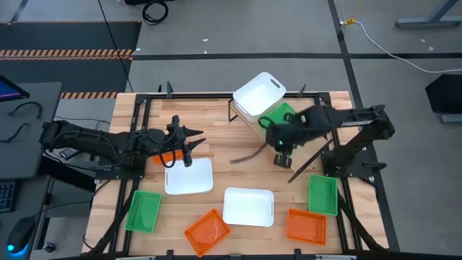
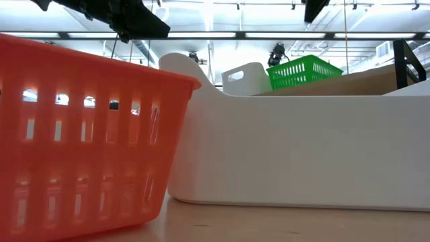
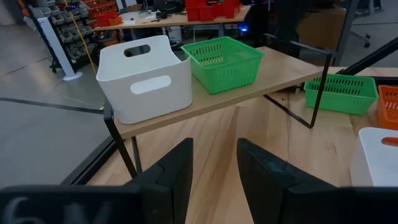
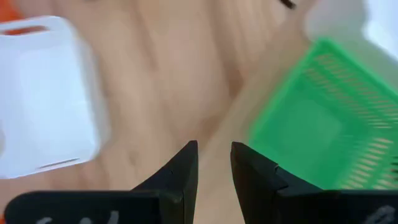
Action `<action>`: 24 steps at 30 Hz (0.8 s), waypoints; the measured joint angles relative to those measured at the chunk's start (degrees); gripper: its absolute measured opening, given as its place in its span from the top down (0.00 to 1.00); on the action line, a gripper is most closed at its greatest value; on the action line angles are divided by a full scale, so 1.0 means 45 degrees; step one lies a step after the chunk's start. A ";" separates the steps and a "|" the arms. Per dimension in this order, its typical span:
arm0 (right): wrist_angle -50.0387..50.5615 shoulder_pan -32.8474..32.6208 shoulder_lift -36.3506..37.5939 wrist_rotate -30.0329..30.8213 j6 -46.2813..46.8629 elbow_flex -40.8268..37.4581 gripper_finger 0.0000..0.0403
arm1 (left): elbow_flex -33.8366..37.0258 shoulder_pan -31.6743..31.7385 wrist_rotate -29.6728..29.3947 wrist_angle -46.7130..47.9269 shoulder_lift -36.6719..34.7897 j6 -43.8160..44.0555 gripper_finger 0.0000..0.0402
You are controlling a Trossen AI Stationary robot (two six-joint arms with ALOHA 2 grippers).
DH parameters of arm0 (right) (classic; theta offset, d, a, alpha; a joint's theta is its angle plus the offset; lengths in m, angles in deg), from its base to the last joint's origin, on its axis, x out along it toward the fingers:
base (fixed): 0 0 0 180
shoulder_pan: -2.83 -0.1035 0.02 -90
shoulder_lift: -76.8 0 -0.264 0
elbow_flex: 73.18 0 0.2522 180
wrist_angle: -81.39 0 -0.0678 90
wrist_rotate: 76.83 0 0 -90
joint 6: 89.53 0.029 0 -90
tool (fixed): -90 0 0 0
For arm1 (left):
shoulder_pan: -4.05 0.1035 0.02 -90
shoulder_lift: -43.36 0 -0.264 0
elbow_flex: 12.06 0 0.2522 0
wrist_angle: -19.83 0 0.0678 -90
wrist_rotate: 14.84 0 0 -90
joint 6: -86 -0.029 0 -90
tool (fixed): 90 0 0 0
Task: Stack baskets on shelf by color
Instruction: Put the bottom right orange bin on the shelf
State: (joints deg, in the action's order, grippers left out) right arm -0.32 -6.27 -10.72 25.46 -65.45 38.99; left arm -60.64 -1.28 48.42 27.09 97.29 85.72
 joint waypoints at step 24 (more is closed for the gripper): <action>-0.0945 -0.6156 -0.0422 -0.2084 1.2848 -0.0551 0.75 | -0.0001 -0.0349 0.0105 -0.0416 -0.0005 0.0358 0.67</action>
State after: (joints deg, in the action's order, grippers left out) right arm -4.57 -33.97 -12.62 16.08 -7.63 36.51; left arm -60.65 -2.85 48.89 25.22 97.27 87.33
